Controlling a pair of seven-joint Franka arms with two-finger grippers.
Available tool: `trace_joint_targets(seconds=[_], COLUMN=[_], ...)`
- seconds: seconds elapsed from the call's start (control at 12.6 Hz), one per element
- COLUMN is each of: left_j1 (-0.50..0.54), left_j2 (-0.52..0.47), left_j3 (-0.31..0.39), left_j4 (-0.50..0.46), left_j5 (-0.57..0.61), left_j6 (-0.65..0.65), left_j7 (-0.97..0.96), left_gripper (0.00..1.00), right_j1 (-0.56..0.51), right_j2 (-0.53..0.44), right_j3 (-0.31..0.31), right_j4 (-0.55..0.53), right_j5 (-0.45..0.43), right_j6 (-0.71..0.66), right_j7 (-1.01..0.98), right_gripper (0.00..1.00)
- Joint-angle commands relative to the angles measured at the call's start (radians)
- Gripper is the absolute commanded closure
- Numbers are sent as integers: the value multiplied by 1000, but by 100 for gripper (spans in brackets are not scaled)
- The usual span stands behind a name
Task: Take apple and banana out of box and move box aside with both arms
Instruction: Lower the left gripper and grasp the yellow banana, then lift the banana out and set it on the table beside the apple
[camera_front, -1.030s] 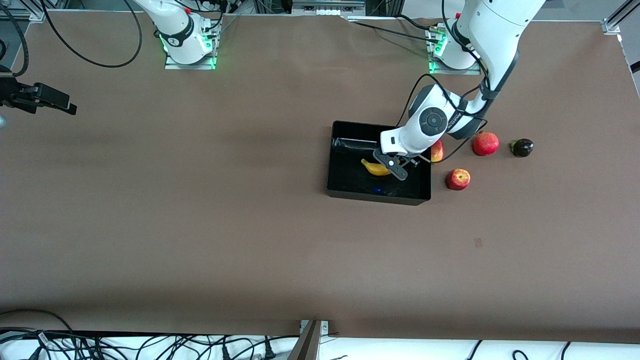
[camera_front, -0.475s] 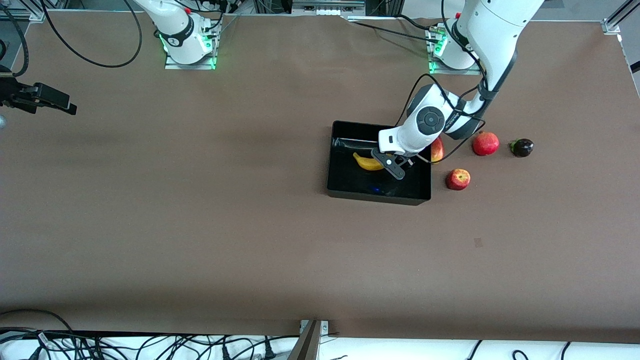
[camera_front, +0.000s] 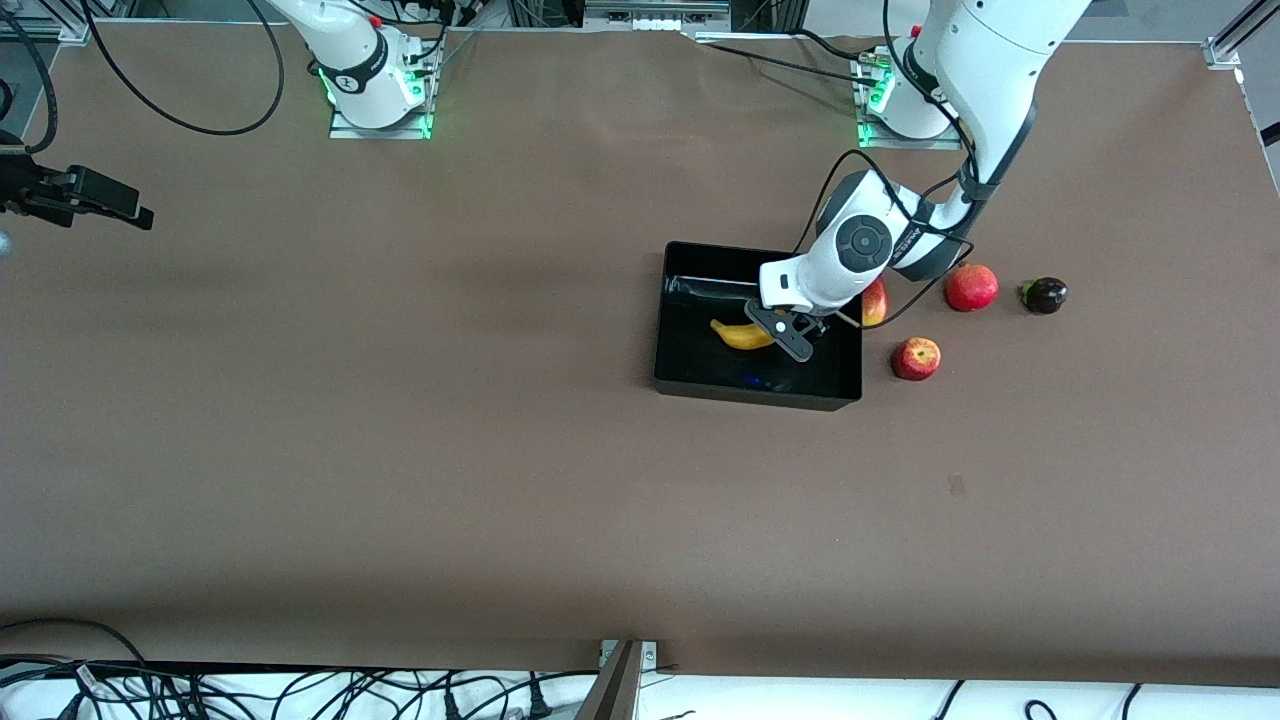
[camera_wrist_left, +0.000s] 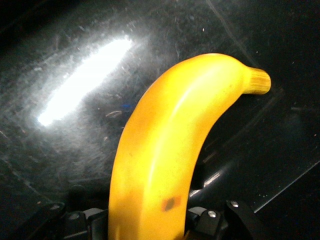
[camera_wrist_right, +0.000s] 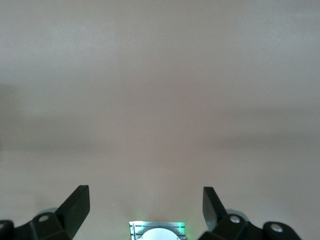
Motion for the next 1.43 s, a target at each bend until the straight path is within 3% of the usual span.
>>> trace_joint_targets(seconds=[0.0, 0.4, 0.55, 0.95, 1.19, 1.35], left_j1=[4, 21, 34, 155, 289, 391], left_j2=[-85, -208, -253, -377, -362, -301], left_j3=[1, -5, -5, -6, -5, -3], left_j4=[-3, 3, 4, 39, 82, 130], left_j5=[9, 8, -62, -110, -107, -100], left_j6=[-75, -213, -256, -422, -441, -439], left_j7=[-12, -23, -21, -1, 201, 395], left_gripper=[100, 100, 100, 100, 100, 100], right_j1=[2, 2, 2, 2, 2, 10], right_j2=[4, 4, 4, 4, 4, 4], right_j3=[-3, -3, -3, -3, -1, 6], right_j4=[16, 16, 16, 16, 16, 16], right_j5=[19, 17, 19, 19, 19, 19], right_j6=[-16, -16, -16, -16, -16, -16], right_j7=[-4, -4, -4, -4, -4, -4], right_gripper=[0, 0, 0, 0, 0, 0])
